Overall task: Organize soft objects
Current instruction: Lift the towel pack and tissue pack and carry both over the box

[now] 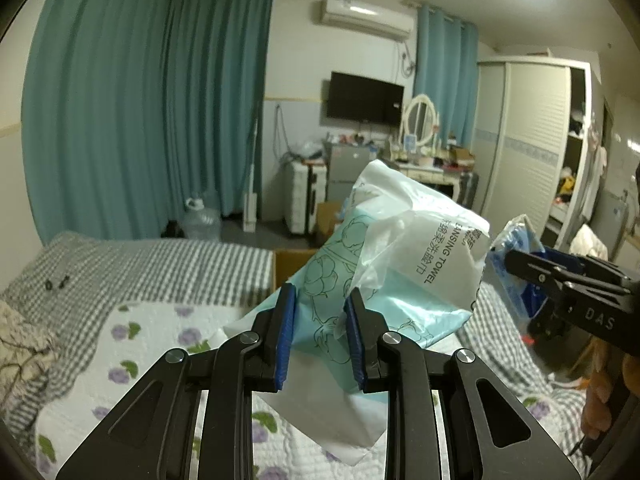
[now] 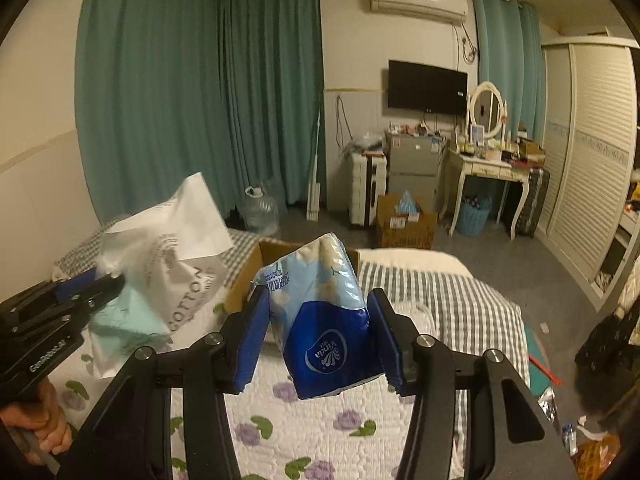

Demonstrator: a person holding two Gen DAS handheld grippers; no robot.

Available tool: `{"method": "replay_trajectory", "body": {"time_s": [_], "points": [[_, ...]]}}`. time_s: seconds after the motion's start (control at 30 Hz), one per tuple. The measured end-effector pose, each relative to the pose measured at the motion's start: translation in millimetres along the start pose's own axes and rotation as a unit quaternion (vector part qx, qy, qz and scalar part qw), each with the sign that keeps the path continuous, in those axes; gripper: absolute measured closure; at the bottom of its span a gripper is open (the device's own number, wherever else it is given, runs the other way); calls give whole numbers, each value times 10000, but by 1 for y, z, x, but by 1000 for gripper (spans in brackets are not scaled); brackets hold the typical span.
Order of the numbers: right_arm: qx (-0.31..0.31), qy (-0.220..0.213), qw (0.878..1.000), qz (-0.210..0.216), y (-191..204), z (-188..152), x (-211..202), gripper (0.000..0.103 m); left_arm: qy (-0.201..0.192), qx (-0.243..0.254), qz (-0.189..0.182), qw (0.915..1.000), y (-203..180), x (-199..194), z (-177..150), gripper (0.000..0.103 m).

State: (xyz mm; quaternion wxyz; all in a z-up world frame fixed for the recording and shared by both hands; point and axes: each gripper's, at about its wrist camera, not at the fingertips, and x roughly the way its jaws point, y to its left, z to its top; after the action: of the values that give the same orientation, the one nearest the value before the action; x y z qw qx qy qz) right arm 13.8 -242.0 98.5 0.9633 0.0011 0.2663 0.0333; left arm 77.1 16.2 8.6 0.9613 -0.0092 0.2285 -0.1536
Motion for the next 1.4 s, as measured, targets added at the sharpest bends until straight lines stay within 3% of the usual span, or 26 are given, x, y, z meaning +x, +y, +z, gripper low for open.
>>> {"method": "replay_trajectory", "body": {"time_s": [0.3, 0.6, 0.93, 1.4], "points": [[-35, -203, 9998, 14, 14, 24, 0, 53, -127, 12, 12, 9999, 5, 19, 18, 79], [-83, -179, 9998, 94, 20, 40, 43, 53, 123, -53, 64, 9999, 8, 67, 24, 79], [-103, 51, 9999, 128, 10, 45, 125, 53, 474, -109, 219, 9986, 14, 148, 31, 79], [-105, 876, 9955, 331, -11, 21, 282, 53, 1263, -94, 370, 9913, 20, 271, 12, 79]]}}
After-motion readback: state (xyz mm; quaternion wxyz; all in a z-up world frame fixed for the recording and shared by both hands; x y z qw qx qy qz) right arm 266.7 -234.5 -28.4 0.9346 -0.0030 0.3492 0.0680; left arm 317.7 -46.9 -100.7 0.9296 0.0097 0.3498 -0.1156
